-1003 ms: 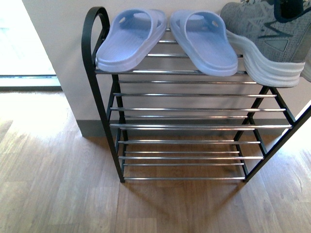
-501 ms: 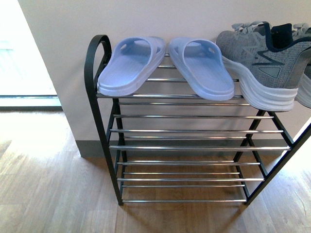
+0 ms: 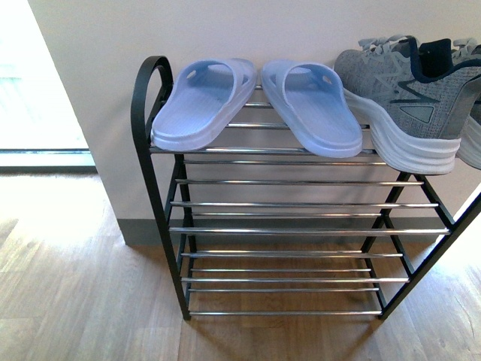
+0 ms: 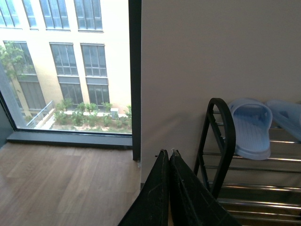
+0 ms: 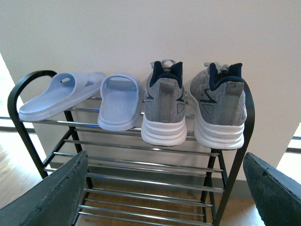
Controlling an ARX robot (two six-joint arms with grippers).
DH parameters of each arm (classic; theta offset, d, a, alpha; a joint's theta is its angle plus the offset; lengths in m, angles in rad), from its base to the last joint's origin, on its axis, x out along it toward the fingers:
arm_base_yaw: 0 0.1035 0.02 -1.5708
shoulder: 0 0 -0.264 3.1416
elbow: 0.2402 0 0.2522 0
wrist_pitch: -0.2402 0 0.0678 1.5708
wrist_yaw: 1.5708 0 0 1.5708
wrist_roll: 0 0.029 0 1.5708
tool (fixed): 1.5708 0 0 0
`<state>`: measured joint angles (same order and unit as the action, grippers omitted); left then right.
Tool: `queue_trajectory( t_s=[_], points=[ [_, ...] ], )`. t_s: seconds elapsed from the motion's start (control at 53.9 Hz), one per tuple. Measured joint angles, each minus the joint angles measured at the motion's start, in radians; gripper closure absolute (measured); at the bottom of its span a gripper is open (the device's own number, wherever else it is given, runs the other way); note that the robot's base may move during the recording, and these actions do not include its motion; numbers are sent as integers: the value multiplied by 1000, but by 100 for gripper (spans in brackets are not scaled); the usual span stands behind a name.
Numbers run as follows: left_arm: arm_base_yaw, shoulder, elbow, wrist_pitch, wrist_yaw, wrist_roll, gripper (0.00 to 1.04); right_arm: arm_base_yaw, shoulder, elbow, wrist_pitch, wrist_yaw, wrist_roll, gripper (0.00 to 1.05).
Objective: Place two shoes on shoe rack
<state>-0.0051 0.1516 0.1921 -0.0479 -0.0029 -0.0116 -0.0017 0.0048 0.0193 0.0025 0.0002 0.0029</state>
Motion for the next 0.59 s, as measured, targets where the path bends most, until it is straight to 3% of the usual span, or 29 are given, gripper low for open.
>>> queue_trajectory(
  t_s=[0.594],
  points=[
    [0, -92, -124, 35, 0, 1, 104, 0, 0, 0, 0, 0, 0, 9]
  ],
)
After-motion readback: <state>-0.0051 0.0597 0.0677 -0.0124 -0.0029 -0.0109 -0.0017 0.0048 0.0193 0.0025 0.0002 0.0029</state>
